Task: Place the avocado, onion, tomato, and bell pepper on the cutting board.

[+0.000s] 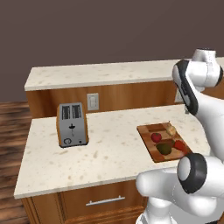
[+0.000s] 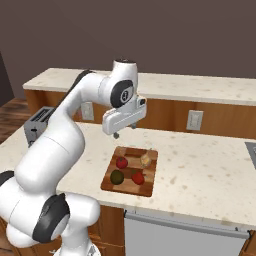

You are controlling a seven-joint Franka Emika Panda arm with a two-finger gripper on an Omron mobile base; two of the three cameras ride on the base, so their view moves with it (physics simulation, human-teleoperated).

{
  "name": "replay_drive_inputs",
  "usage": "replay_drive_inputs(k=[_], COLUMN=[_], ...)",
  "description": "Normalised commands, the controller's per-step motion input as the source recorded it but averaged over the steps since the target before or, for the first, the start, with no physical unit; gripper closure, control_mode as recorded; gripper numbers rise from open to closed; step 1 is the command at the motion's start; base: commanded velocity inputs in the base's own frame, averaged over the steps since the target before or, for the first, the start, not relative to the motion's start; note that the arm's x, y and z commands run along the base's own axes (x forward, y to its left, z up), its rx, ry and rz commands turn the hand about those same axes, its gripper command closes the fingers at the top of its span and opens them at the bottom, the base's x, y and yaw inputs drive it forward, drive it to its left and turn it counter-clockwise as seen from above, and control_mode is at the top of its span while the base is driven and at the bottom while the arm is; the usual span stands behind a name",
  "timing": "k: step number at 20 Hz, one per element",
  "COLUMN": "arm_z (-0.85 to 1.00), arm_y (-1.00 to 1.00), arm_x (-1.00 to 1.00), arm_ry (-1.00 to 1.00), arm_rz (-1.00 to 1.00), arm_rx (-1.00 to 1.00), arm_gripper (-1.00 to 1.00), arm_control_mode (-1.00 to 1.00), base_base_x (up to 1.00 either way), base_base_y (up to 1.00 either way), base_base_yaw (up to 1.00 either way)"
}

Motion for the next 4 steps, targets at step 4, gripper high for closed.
replay_drive_inputs(k=[4], arm_z=[0.00], arm_y=[0.00], arm_x=[0.00], arm_ry=[0.00], arm_rz=[0.00], arm_rx=[0.00], arm_gripper=[-1.00], arm_control_mode=[-1.00], base_base_x=[0.00], base_base_y=[0.00], base_base_yaw=[0.00])
